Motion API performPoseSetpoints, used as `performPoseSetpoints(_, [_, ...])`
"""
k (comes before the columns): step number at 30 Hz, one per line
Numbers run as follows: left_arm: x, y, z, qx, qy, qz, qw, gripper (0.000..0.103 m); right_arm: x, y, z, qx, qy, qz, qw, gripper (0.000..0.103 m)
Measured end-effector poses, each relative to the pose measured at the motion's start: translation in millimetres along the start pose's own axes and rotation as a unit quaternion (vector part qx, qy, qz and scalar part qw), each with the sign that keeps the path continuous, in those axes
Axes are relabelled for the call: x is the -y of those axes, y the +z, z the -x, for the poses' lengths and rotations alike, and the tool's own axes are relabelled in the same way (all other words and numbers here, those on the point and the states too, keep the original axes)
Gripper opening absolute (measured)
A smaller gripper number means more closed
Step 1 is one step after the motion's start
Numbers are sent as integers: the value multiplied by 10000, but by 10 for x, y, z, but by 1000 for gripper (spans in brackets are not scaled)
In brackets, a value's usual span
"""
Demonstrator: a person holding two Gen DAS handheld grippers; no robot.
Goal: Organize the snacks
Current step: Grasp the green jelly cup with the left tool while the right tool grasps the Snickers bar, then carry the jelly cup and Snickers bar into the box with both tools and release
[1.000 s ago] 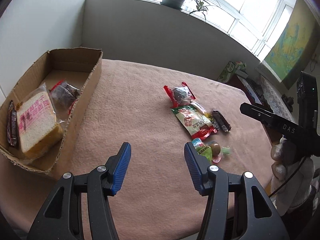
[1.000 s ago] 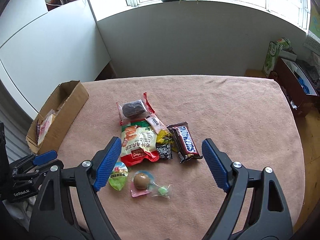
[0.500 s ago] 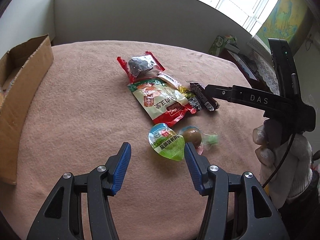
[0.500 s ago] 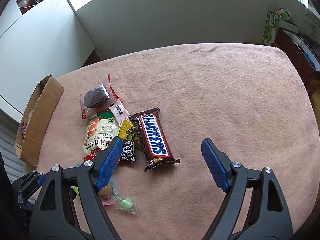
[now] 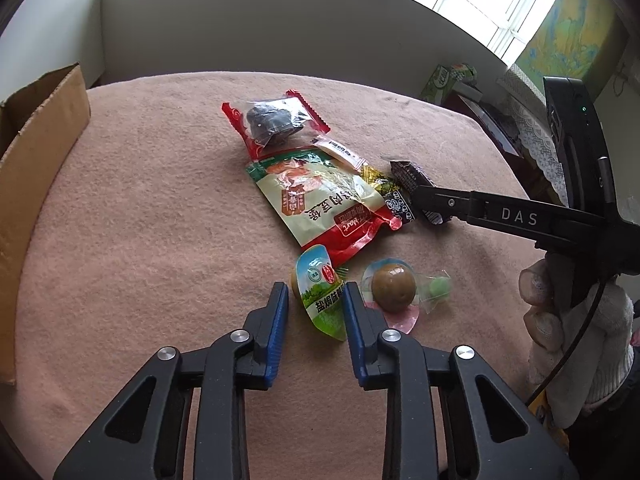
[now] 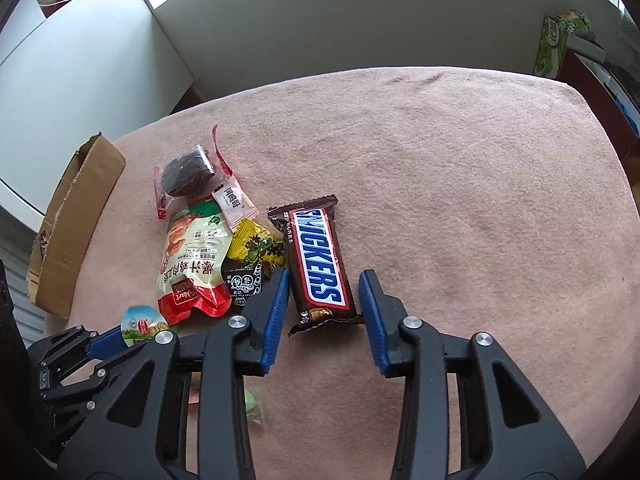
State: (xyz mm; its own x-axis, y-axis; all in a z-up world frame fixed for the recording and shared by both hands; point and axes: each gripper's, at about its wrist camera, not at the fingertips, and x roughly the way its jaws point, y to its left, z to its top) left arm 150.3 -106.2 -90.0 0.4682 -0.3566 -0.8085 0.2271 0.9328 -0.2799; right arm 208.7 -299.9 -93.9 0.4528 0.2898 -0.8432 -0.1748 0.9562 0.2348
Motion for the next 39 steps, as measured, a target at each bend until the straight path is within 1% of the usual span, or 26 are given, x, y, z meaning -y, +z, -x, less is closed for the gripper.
performPoseSetpoints(6, [-18,6,-6,42,-82,-58,9999,23,64,-69,79,122,-12,-154,9998,29])
performPoseSetpoints(11, [-73,-66,83,127,-120,-190,9997,23,113,-151,214,302,-116,-268,9991,29])
performPoseSetpoints(16, [-160,-76,171,205,-241,-262,9992,23,33,-153,347,444,-187,-293,9984,29])
performPoseSetpoints(19, [-223,-1,284,373,-249,-311,9985,23,-90,-104,440,536,-173,-168,9983,29])
performPoseSetpoints(22, [-328,120,447,637,-294,-236,9973,23,-294,-12,506,674,-128,-8,9976,29])
performPoseSetpoints(26, [-563,262,699,991,-284,-94,9946,23,-607,140,538,806,119,180,9965,29])
performPoseSetpoints(29, [-810,290,928,1343,-331,196,9902,23,-926,252,495,859,337,404,9949,29])
performPoseSetpoints(34, [-1290,256,1185,1651,-104,611,9843,23,-1574,416,315,799,701,879,9904,29])
performPoseSetpoints(37, [-1615,206,1280,1741,-25,999,9796,23,-1946,488,183,731,863,1132,9871,29])
performPoseSetpoints(39, [-1768,158,1349,1823,84,1168,9762,23,-2199,517,93,680,948,1300,9846,29])
